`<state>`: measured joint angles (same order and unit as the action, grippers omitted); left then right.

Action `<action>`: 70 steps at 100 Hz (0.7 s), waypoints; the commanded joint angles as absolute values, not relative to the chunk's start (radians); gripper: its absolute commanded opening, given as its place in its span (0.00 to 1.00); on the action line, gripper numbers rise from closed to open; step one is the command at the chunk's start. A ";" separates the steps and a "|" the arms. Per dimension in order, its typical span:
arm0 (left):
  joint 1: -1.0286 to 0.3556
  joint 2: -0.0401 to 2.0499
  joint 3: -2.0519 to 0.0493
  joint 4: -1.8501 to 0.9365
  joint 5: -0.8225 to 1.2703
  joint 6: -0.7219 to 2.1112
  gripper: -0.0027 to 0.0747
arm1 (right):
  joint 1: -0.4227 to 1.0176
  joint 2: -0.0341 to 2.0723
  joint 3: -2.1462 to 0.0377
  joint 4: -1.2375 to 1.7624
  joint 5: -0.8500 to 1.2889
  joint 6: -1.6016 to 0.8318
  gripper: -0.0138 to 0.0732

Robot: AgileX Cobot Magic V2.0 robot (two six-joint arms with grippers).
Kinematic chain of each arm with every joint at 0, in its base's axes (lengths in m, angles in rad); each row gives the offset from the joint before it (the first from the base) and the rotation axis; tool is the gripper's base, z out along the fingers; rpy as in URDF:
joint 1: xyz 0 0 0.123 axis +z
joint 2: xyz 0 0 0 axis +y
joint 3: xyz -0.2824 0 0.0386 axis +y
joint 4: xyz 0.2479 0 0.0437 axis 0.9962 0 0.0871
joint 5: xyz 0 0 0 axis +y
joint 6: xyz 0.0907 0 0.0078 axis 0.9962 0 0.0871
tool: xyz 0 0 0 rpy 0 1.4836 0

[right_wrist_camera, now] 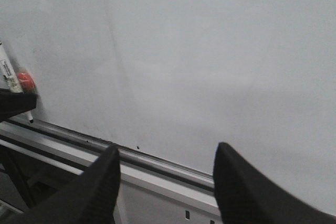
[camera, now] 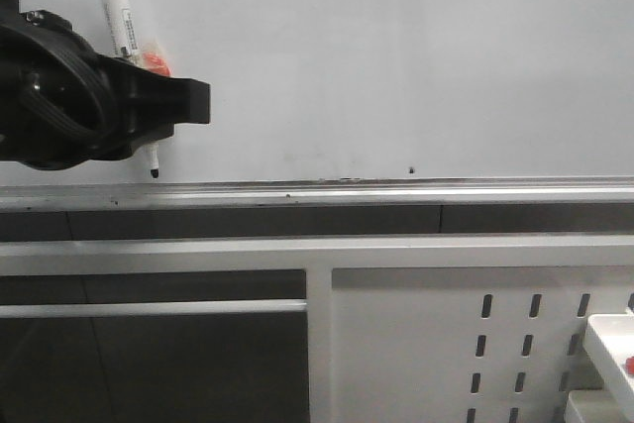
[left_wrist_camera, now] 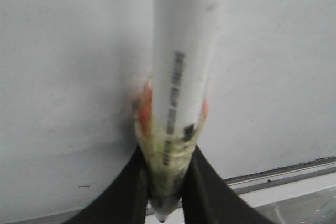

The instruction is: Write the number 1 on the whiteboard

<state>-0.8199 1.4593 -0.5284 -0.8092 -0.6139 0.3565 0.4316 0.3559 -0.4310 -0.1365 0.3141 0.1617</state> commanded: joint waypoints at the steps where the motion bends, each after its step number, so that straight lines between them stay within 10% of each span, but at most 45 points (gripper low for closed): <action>1: -0.823 1.421 -0.563 -0.783 -0.702 0.351 0.01 | 0.429 0.370 -0.467 -0.149 0.230 0.150 0.57; 70: -1.021 0.971 -0.673 0.103 0.086 0.359 0.01 | 1.016 0.875 -0.891 0.065 0.378 -0.292 0.57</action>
